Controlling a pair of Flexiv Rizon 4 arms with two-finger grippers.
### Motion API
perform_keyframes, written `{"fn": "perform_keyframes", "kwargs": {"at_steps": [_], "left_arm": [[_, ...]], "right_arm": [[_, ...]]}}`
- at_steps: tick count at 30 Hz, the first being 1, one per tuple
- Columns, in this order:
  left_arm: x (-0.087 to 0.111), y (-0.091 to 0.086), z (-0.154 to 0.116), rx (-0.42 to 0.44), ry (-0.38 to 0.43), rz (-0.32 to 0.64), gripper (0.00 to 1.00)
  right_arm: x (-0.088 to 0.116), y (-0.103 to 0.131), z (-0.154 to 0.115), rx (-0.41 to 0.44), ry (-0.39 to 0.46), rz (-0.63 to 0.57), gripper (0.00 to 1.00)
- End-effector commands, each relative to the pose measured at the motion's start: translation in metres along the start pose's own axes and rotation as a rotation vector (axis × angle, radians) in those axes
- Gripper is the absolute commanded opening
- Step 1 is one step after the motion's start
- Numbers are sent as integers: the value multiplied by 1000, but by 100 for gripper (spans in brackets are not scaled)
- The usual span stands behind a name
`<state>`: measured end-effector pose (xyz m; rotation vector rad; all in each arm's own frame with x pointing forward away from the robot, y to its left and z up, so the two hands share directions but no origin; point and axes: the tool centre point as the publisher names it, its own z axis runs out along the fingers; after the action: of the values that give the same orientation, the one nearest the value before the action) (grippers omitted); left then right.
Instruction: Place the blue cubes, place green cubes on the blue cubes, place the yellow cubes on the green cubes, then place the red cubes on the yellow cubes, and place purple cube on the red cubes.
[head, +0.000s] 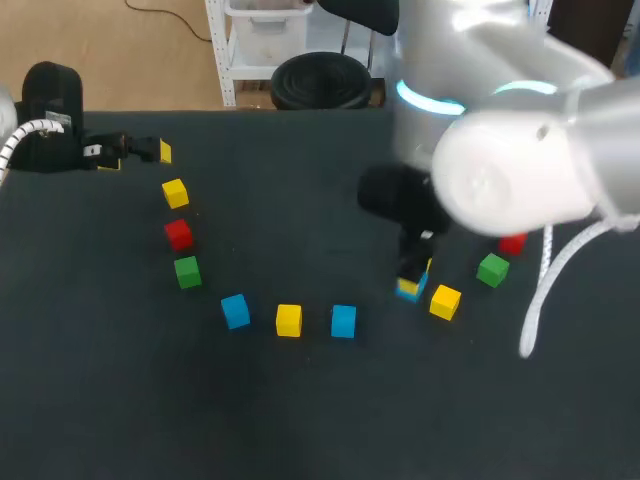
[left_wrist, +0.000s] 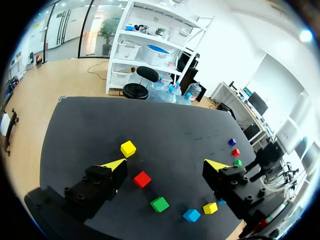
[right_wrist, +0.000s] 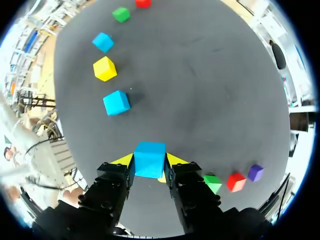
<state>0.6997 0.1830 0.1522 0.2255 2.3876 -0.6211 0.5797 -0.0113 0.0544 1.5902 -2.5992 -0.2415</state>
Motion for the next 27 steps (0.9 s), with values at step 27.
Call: {"fn": "perform_keyframes", "kwargs": {"at_steps": [27], "left_arm": [[1,2,0,12,-7,2,100]], "right_arm": [[-33,-39,-17,28,61,-575,6]]}}
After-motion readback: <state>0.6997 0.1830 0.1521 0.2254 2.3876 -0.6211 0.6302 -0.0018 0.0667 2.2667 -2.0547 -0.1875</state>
